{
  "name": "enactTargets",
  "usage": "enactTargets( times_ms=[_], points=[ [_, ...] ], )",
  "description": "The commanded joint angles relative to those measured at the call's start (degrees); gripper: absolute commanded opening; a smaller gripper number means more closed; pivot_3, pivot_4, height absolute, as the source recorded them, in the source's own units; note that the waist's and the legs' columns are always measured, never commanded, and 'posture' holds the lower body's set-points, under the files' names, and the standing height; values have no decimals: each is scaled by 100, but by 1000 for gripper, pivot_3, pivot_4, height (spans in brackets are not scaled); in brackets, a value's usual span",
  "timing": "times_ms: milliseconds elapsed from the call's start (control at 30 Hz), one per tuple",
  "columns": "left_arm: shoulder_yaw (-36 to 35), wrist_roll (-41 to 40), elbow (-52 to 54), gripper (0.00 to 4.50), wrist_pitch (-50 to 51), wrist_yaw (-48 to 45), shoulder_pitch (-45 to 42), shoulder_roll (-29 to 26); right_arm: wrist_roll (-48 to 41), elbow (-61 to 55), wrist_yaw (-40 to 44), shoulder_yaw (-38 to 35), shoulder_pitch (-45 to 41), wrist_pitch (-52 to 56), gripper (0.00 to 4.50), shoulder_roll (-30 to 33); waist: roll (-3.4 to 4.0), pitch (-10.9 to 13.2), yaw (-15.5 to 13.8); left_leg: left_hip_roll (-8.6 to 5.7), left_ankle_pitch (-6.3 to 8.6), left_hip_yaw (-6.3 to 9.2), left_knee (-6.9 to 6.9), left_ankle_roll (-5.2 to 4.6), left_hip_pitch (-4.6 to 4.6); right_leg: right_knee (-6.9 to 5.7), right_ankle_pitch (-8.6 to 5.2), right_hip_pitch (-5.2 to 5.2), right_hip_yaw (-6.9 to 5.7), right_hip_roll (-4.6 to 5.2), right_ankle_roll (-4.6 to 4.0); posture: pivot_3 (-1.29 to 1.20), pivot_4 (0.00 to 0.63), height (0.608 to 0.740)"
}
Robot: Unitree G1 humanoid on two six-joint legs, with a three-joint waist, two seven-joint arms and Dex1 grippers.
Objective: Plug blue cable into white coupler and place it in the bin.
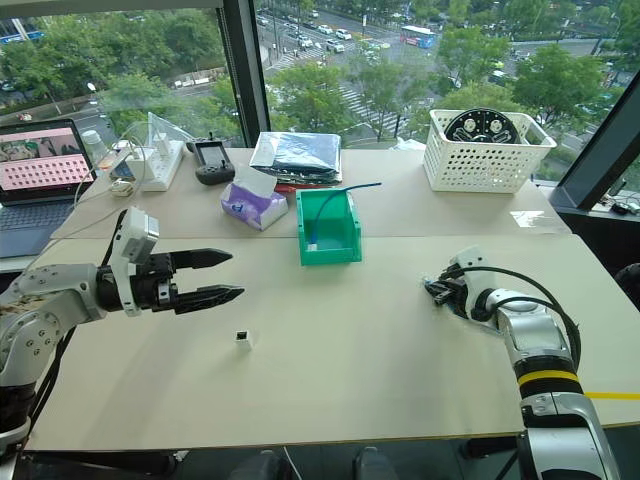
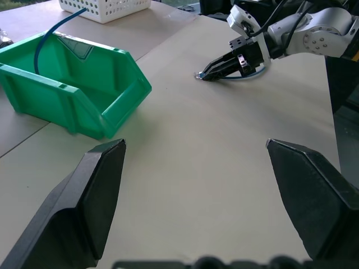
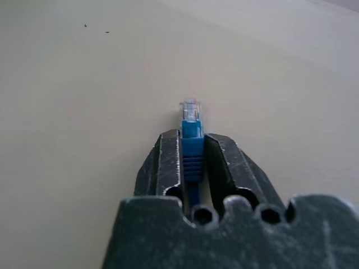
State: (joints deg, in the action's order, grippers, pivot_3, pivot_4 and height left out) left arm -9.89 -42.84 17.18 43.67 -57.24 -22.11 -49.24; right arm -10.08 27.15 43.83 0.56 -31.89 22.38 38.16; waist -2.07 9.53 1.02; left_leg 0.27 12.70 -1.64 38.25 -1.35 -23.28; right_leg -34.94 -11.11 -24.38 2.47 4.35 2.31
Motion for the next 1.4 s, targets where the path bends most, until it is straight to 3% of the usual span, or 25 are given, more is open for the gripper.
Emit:
enactTargets(
  times_ms=[33,267,467,533,667,767,800,833,1133,1400],
  points=[
    [189,132,78,4323,-181,-180,-189,-62,132,-677,617,331,-43,-471,170,84,0,0,1,0,0,0,0,0,0,0,0,-1,0,0,-1,0,150,740],
    [977,740,-208,4323,-770,-686,-512,64,603,-1567,1980,1692,-396,-1216,170,-164,3,2,54,0,0,0,0,0,1,-4,-4,-4,-1,-6,7,0,150,740],
    [1671,1347,-480,4323,-1241,-1004,-895,289,1016,-1221,2154,2251,-850,-1564,170,-735,3,3,8,-10,0,2,2,1,-4,-6,4,-7,-2,-2,-7,0,150,740],
    [1851,1525,-567,4323,-1356,-1067,-1002,353,1087,-1151,2267,2329,-909,-1624,1179,-754,4,4,-36,-15,-1,3,2,1,-6,-5,4,-7,-3,3,-7,0,150,740],
    [2261,1951,-890,4323,-1611,-1134,-1294,631,1003,-1408,2467,2217,-834,-1363,2497,-612,3,5,-51,-29,0,4,6,0,-11,-4,3,-6,-5,9,-4,0,150,740],
    [2714,2387,-1241,4323,-1968,-1294,-1499,888,799,-1958,2295,1787,-587,-921,3466,-387,3,5,-61,-30,0,6,6,0,-12,-5,4,-8,-5,7,-5,0,150,740],
    [2831,2525,-1380,4323,-2105,-1329,-1565,981,713,-2164,2195,1615,-485,-686,3981,-314,3,5,-65,-32,0,8,6,0,-12,-7,4,-8,-8,8,-5,0,150,740],
    [2972,2707,-1554,4323,-2305,-1373,-1642,1083,695,-2408,2125,1461,-345,-504,4177,-165,3,5,-62,-31,0,7,6,0,-12,-7,4,-7,-8,7,-5,0,150,740],
    [3595,3659,-3527,4323,-3185,-1513,-2372,2092,36,-4716,1154,-267,1205,1530,4177,466,2,6,-122,-32,0,8,17,-1,-18,-9,3,-8,-8,6,-4,0,150,740],
    [3595,3941,-4546,4323,-3178,-1454,-2598,2824,-614,-6463,310,-1324,2653,3004,4177,273,2,6,-118,-30,12,22,60,-21,-49,-14,-2,-13,-13,6,13,0,150,740]
  ],
)
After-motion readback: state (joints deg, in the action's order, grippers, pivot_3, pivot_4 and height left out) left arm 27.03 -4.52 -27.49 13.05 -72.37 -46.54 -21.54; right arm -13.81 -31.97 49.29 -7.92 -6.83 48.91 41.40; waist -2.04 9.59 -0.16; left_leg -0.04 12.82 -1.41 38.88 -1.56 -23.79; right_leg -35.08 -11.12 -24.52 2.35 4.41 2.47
